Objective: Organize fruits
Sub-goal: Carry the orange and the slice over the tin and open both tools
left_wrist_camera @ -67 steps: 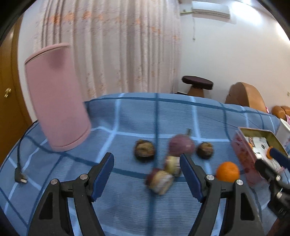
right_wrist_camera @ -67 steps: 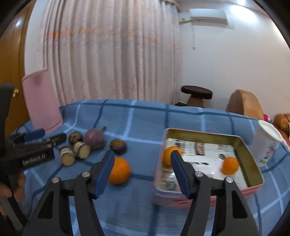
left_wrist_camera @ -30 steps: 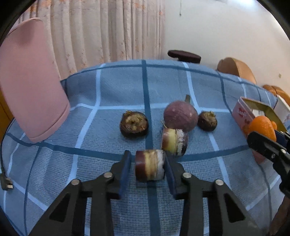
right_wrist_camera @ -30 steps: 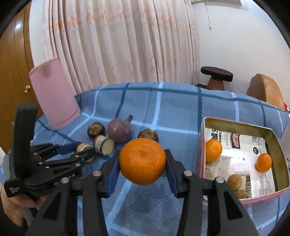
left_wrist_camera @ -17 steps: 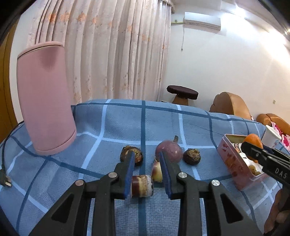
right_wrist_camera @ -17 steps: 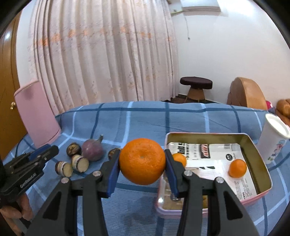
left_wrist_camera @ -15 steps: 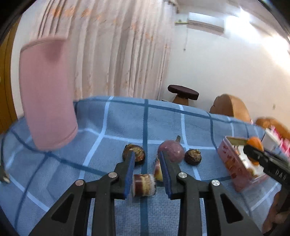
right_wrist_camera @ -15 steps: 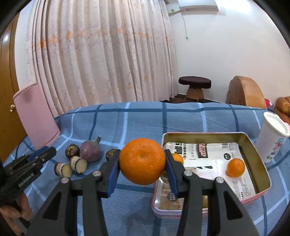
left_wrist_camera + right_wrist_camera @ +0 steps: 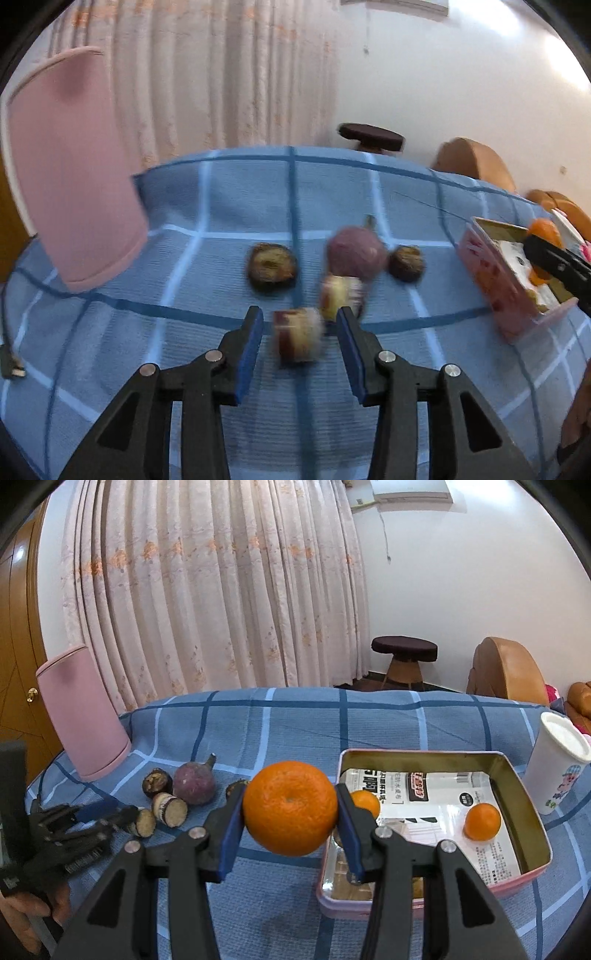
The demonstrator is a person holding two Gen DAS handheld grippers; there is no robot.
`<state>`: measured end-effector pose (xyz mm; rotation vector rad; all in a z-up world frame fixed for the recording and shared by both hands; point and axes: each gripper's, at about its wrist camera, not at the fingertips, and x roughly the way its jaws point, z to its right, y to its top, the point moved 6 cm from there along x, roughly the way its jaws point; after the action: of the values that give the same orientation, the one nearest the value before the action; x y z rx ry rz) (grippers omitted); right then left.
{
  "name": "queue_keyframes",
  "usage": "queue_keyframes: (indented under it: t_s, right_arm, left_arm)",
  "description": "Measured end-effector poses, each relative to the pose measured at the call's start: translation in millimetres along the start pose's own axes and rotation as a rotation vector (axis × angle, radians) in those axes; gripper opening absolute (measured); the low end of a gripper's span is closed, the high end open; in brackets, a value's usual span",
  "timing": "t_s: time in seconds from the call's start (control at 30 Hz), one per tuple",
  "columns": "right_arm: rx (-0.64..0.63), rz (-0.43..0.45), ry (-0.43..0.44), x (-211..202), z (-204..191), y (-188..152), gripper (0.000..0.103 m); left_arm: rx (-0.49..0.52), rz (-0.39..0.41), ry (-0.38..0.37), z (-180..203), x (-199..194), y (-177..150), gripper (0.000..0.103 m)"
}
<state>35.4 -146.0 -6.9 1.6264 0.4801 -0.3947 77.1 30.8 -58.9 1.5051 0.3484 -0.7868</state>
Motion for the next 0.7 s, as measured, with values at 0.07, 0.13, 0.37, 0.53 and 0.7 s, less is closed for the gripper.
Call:
queue_keyframes:
  t_s: [0.07,0.13,0.37,0.53,0.7]
  right_arm:
    - [0.004,-0.007,0.001,2,1,-1,0.049]
    - [0.01,-0.01,0.005,2,2,-2,0.049]
    - [0.011,-0.007,0.005,0,1,-2,0.049]
    - [0.022,0.027,-0.004,-6,4,2,0.049]
    - [0.043,0.068,-0.023,-15,18,13,0.049]
  left_arm:
    - [0.012,-0.007,0.022,3,2,0,0.043]
    - [-0.003,-0.04,0.041,-2,9,-1,0.043]
    - [-0.047,-0.113,0.048,-13,22,-9,0.042]
    - [-0.107,-0.069,0.066,-23,15,-6,0.032]
    - [-0.168,0.085,0.057,-25,-9,5,0.032]
